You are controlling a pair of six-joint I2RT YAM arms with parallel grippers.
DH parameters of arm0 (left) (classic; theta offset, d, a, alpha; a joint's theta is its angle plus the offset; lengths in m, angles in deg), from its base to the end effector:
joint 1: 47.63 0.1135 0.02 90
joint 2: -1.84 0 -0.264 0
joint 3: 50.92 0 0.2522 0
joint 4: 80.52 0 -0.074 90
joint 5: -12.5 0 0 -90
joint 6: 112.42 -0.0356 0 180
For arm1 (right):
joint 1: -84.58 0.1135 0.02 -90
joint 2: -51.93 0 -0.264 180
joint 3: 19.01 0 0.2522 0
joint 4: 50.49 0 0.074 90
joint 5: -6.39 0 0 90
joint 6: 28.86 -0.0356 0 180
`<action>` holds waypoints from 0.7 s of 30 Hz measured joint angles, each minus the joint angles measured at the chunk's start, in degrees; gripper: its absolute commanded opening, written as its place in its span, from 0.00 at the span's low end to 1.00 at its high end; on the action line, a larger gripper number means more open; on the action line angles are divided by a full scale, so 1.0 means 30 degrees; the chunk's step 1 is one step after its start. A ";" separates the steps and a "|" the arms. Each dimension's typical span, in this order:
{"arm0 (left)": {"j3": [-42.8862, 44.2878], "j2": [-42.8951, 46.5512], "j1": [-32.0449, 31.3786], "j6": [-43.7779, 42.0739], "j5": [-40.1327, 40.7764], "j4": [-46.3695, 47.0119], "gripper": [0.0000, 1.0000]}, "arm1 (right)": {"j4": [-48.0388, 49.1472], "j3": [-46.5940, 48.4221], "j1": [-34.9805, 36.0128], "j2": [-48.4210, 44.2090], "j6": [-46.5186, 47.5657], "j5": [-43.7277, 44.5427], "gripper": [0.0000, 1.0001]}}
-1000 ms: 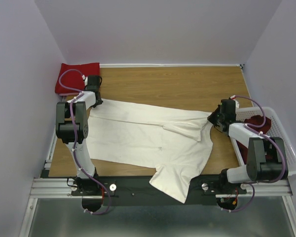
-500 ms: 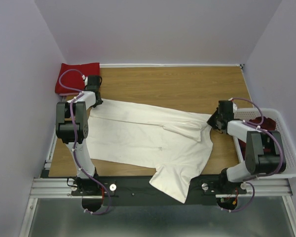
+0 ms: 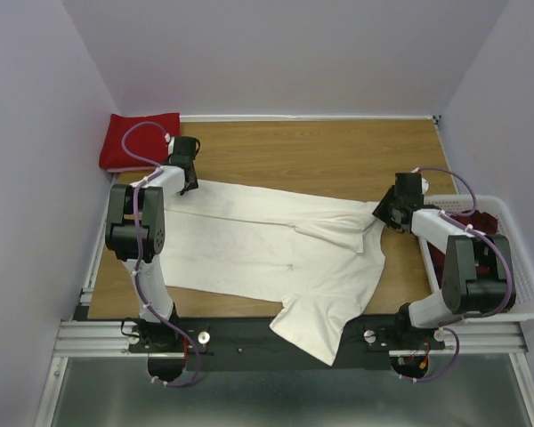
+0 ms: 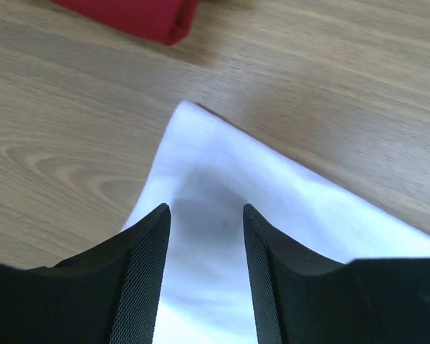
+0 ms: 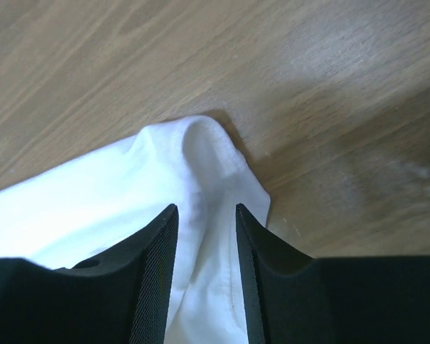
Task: Fold and stack the t-shirts
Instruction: Fold the tshirt
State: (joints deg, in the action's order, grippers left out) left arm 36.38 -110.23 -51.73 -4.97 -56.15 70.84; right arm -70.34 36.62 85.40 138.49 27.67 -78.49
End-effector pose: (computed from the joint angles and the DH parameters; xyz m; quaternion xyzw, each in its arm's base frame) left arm 0.4119 -0.0165 0.1665 -0.1662 0.9199 0.1151 0.3359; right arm 0.2897 0.0010 0.1626 0.2789 0.8989 0.0586 0.3328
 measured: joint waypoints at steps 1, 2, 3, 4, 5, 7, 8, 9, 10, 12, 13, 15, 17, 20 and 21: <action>-0.0022 0.0102 -0.0131 -0.0015 0.0007 -0.0015 0.54 | -0.0299 0.0109 0.0000 -0.0270 0.0095 0.0044 0.47; -0.0058 0.0306 -0.0226 -0.0022 0.0015 -0.0029 0.55 | -0.0510 0.0219 0.0000 -0.0495 0.0197 0.0073 0.47; -0.0080 0.0517 -0.0240 -0.0022 0.0029 -0.0051 0.56 | -0.0750 0.0401 0.0000 -0.0780 0.0328 0.0124 0.47; -0.0124 0.0758 -0.0226 -0.0022 0.0029 -0.0044 0.56 | -0.0925 0.0590 0.0000 -0.1122 0.0452 0.0197 0.47; -0.0175 0.1064 -0.0204 -0.0022 0.0036 -0.0073 0.56 | -0.1042 0.0729 0.0000 -0.1319 0.0525 0.0233 0.47; -0.0277 0.1785 -0.0160 -0.0022 0.0044 -0.0080 0.56 | -0.1282 0.1122 0.0007 -0.1683 0.0699 0.0357 0.47; -0.0335 0.2135 -0.0153 -0.0022 0.0036 -0.0051 0.56 | -0.1341 0.1326 0.0007 -0.1800 0.0780 0.0350 0.47; -0.0415 0.2463 -0.0131 -0.0022 0.0036 -0.0029 0.57 | -0.1355 0.1464 0.0015 -0.1851 0.0882 0.0328 0.47; -0.0590 0.2885 -0.0117 -0.0015 0.0029 0.0015 0.58 | -0.1384 0.1552 0.0022 -0.1858 0.0962 0.0284 0.47; -0.0954 0.3585 -0.0117 0.0000 0.0015 0.0080 0.61 | -0.1457 0.1676 0.0102 -0.1887 0.1341 -0.0342 0.47; -0.1311 0.4167 -0.0131 0.0007 -0.0087 0.0131 0.64 | -0.1537 0.1676 0.0182 -0.1923 0.1559 -0.0663 0.47; -0.1996 0.5100 -0.0189 0.0066 -0.0226 0.0226 0.68 | -0.1902 0.1676 0.0546 -0.2113 0.2164 -0.1428 0.47; -0.2681 0.6113 -0.0372 0.0117 -0.0335 0.0270 0.73 | -0.2492 0.1676 0.1457 -0.2601 0.2841 -0.2018 0.47; -0.3767 0.7570 -0.0933 0.0131 -0.0430 0.0459 0.77 | -0.3359 0.1683 0.3453 -0.3606 0.3679 -0.2106 0.47; -0.4277 0.8262 -0.1209 0.0138 -0.0510 0.0488 0.78 | -0.3614 0.1683 0.4233 -0.3978 0.3825 -0.2106 0.47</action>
State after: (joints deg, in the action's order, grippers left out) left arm 23.55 -85.45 -55.36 -4.55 -57.68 72.31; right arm -81.18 41.67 98.10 126.56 39.15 -84.80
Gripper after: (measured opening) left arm 0.746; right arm 0.465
